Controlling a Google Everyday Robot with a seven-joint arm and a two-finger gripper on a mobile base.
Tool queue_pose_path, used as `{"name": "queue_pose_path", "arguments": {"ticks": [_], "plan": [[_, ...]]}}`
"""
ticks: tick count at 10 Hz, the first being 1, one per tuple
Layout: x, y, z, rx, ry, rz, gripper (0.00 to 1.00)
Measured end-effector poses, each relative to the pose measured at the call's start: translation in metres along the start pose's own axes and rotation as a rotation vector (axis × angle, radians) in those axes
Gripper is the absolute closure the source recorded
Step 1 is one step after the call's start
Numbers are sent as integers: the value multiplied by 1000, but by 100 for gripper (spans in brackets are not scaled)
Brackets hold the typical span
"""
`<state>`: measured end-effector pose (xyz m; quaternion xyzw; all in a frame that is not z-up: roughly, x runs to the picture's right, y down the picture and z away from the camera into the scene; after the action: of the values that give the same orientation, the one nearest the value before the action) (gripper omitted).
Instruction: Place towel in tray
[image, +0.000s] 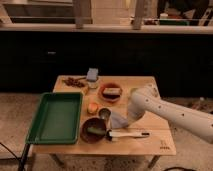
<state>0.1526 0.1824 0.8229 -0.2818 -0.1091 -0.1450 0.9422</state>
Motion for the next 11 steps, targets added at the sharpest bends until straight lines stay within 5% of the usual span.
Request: {"name": "queue_pose_path", "arguments": {"ticks": [1,6,11], "plan": [[-7,-3,0,-1,-1,-11,21],[-29,-18,5,-20,6,-38,20],[-32,-34,26,-24,13,25,20]]}}
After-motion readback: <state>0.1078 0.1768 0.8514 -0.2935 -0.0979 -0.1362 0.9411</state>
